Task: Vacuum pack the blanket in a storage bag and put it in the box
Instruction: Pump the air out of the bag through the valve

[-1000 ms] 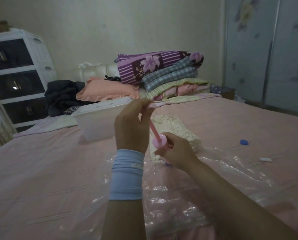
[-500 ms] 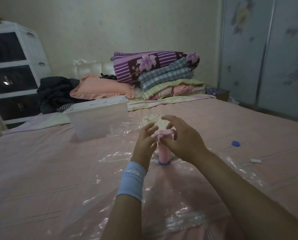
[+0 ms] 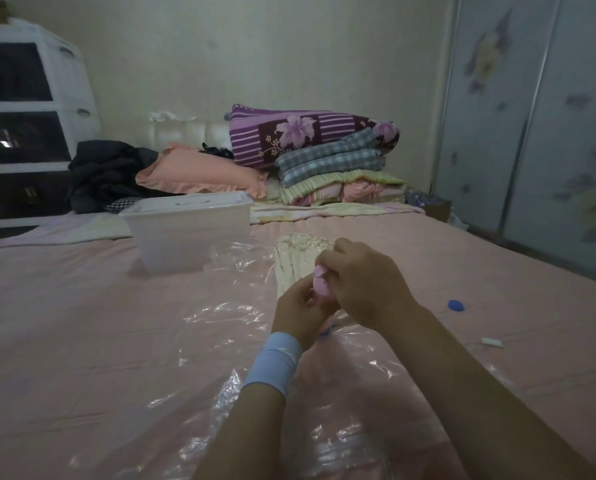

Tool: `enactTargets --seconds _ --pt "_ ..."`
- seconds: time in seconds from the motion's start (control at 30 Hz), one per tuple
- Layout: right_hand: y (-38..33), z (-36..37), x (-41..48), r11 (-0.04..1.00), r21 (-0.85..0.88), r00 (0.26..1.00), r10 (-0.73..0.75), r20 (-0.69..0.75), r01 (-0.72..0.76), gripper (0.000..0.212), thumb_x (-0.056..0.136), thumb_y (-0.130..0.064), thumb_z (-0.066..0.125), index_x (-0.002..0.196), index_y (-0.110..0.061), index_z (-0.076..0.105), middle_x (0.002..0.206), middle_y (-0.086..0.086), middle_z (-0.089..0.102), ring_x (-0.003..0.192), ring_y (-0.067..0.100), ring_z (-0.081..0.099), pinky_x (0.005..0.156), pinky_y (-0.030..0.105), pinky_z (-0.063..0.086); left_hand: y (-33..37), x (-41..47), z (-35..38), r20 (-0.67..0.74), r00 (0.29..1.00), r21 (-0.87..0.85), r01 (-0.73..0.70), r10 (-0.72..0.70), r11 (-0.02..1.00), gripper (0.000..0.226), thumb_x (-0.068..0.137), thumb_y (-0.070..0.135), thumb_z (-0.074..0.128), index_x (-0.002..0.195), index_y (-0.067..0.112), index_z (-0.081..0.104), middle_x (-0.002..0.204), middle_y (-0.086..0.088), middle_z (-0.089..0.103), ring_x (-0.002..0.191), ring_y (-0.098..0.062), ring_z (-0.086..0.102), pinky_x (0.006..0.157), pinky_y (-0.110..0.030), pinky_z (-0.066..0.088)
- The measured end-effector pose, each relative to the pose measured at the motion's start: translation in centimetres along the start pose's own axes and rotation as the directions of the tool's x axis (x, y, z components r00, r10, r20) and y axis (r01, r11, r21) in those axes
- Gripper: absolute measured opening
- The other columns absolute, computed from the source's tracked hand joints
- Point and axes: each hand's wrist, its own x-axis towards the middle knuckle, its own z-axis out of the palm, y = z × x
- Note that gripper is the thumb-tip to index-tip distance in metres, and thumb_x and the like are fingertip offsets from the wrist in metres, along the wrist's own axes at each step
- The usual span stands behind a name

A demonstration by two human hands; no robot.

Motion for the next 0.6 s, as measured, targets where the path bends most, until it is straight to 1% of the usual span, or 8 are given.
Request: enactTargets --seconds 0.07,0.17,0.27,0.33,0.4,0.47,0.53,0.6 --pt "-0.4 -1.5 0.5 0.999 0.011 0.998 -0.036 -0.058 0.037 0.020 0.087 -0.024 0.052 0.092 -0.018 0.070 0.081 0.002 0.057 0.069 0.024 0.054 0.054 0.028 0.036 -0.4 0.3 0.0 0.014 1.000 -0.035 0.002 -0.001 0.999 0.028 0.076 0.019 0.078 0.095 0.038 0.067 0.090 0.008 0.073 0.091 -0.014 0.068 0.084 -0.031 0.058" --pt "-0.9 -4.5 2.0 0.996 -0.005 0.970 -0.089 -0.226 0.090 0.022 0.091 -0.025 0.051 0.094 -0.017 0.071 0.084 0.001 0.061 0.069 0.020 0.053 0.056 0.027 0.038 -0.9 0.8 0.0 0.019 1.000 -0.088 0.019 -0.017 0.996 0.047 0.070 0.014 0.083 0.109 0.036 0.067 0.100 0.009 0.073 0.097 -0.011 0.067 0.092 -0.031 0.054" --pt "-1.5 -5.9 2.8 0.991 -0.026 0.924 -0.130 -0.361 0.129 0.019 0.095 -0.020 0.056 0.097 -0.010 0.073 0.089 0.005 0.066 0.075 0.020 0.057 0.061 0.026 0.042 -1.5 1.0 0.1 0.022 1.000 -0.076 0.021 -0.020 0.997 0.055 0.068 0.015 0.085 0.115 0.037 0.065 0.105 0.009 0.071 0.100 -0.011 0.065 0.092 -0.029 0.053" --pt "-2.0 -5.4 2.9 0.990 0.010 0.899 -0.126 -0.419 0.143 0.019 0.097 -0.016 0.056 0.097 -0.007 0.073 0.090 0.007 0.065 0.080 0.021 0.058 0.066 0.027 0.045 -1.8 1.1 -0.1 0.021 0.999 -0.067 0.033 -0.032 0.997 0.056 0.067 0.017 0.085 0.116 0.035 0.066 0.105 0.009 0.070 0.100 -0.011 0.065 0.092 -0.030 0.053" --pt "-1.8 -4.3 2.8 0.988 0.072 0.891 -0.093 -0.445 0.139 0.021 0.099 -0.014 0.053 0.099 -0.005 0.072 0.094 0.008 0.064 0.086 0.023 0.059 0.071 0.029 0.049 -1.8 1.2 -0.2 0.030 0.999 -0.060 0.036 -0.035 0.998 0.054 0.067 0.015 0.085 0.114 0.033 0.067 0.104 0.009 0.071 0.098 -0.012 0.065 0.092 -0.030 0.054" --pt "-1.2 -2.6 2.3 0.981 0.141 0.921 -0.069 -0.383 0.132 0.024 0.097 -0.016 0.052 0.103 -0.007 0.074 0.096 0.007 0.064 0.089 0.024 0.060 0.074 0.033 0.052 -1.6 1.2 -0.2 0.035 0.999 -0.065 0.029 -0.027 0.997 0.050 0.067 0.014 0.084 0.112 0.030 0.069 0.100 0.007 0.071 0.095 -0.013 0.066 0.089 -0.029 0.055" --pt "-0.5 -0.3 1.1 0.979 0.187 0.979 -0.040 -0.202 0.079 0.028 0.093 -0.016 0.051 0.107 -0.011 0.074 0.100 0.003 0.064 0.093 0.023 0.059 0.077 0.038 0.053 -1.5 1.1 -0.3 0.037 0.999 -0.075 0.020 -0.018 0.997 0.039 0.068 0.017 0.083 0.102 0.030 0.070 0.092 0.005 0.072 0.087 -0.013 0.067 0.082 -0.025 0.057" --pt "0.1 1.8 -0.3 0.966 0.256 1.000 0.021 -0.008 -0.019 0.033 0.090 -0.014 0.052 0.114 -0.015 0.074 0.108 0.001 0.063 0.099 0.021 0.058 0.083 0.043 0.052 -1.3 1.1 -0.5 0.046 0.999 -0.066 0.019 -0.016 0.998 0.029 0.066 0.026 0.081 0.091 0.035 0.068 0.087 0.006 0.072 0.085 -0.011 0.067 0.078 -0.024 0.057"
